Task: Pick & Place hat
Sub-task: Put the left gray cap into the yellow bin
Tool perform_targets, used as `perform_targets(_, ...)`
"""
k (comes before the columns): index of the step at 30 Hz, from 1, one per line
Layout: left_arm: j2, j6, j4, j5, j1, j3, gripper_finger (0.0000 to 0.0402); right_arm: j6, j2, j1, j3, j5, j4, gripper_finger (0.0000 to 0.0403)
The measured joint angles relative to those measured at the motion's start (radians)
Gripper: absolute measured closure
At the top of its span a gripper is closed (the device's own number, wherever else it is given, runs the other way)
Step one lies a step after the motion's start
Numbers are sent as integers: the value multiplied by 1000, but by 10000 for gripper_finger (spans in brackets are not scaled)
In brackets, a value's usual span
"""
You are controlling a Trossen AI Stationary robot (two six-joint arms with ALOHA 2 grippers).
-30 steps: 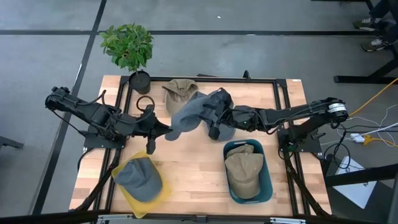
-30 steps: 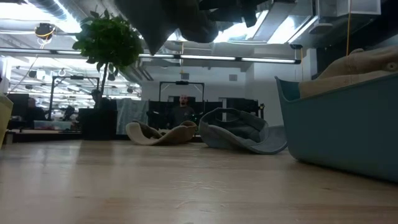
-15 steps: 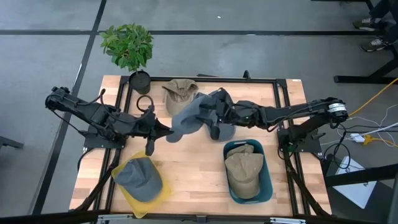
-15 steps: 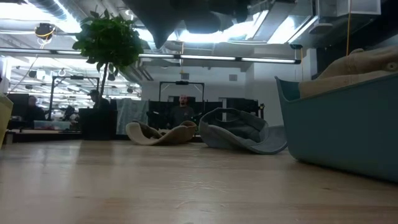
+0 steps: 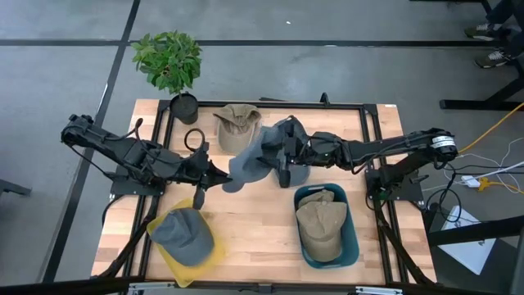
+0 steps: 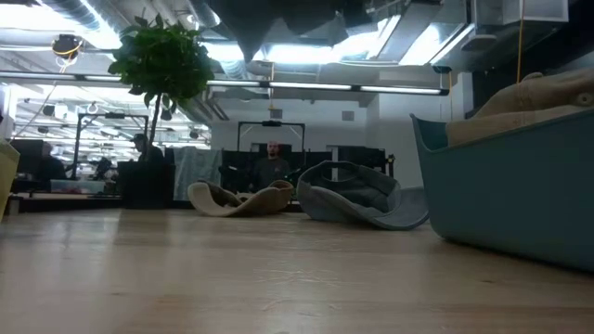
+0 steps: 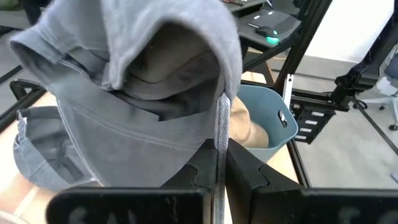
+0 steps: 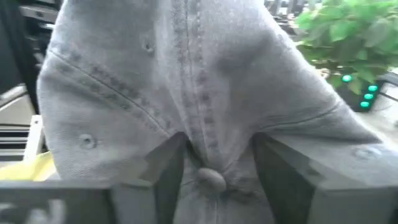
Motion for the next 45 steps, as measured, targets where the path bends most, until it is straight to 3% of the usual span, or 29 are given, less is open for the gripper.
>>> perform_targets(6, 0, 0, -3, 0, 0, 0, 389, 25, 0, 1, 0, -53, -1, 365)
perform_targets(8, 0, 0, -22, 0, 0, 0, 389, 22, 0, 1, 0, -53, -6, 389)
perform_targets(19, -1, -38, -248, 140, 0, 0, 389, 67, -12, 0, 0, -111, -104, 392)
perform_targets(32, -53, -15, -329, 153, 0, 0, 388, 288, -13, -26, 0, -572, -169, 394)
perform_targets(39, -71, -2, -322, 140, 0, 0, 384, 367, -13, -16, 0, -648, -183, 394)
perform_targets(45, -73, -16, -336, 108, 0, 0, 341, 449, -13, -15, 0, -743, -195, 394)
